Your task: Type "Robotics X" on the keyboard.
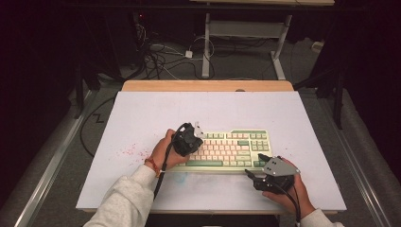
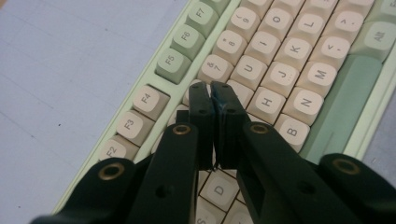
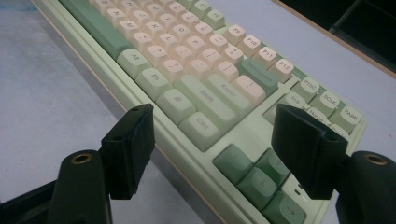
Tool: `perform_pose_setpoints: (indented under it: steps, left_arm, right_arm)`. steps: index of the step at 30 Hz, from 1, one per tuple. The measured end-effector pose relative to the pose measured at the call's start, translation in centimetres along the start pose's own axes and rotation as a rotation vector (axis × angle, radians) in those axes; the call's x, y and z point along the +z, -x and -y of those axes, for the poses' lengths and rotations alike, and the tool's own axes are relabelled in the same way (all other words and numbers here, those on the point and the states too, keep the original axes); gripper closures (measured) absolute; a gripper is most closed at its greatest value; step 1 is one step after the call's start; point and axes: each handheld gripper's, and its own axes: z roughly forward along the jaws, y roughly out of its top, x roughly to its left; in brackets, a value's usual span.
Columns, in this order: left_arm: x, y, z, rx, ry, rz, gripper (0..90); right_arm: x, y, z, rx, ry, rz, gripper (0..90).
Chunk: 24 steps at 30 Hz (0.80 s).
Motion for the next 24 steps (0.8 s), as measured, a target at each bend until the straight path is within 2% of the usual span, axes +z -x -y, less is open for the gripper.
perform_pose_setpoints:
  steps: [7,12,14,16,20,24]
  left_arm:
    - [-1.3,-0.2,0.7,-0.026,0.061,-0.02,81.7]
    - [-2.0,-0.4,1.4,-0.04,0.096,-0.013,77.6]
    - [-2.2,-0.3,1.6,-0.039,0.109,-0.025,73.4]
    - [-2.4,-0.2,1.8,-0.033,0.127,-0.019,71.2]
    - [-2.7,0.2,2.3,-0.016,0.142,-0.047,60.8]
    - [-3.1,0.5,2.9,-0.028,0.177,-0.094,47.8]
  right_arm:
    - [0.0,0.0,0.0,-0.001,-0.002,0.001,30.4]
    - [0.0,0.0,0.0,0.0,-0.002,0.002,30.6]
    - [0.0,-0.1,0.0,-0.001,-0.002,0.004,30.6]
    - [0.0,0.0,0.0,0.0,-0.001,0.006,30.6]
    - [0.0,0.0,0.0,0.004,-0.001,0.005,30.6]
    - [0.0,0.0,0.0,0.001,-0.002,0.003,30.6]
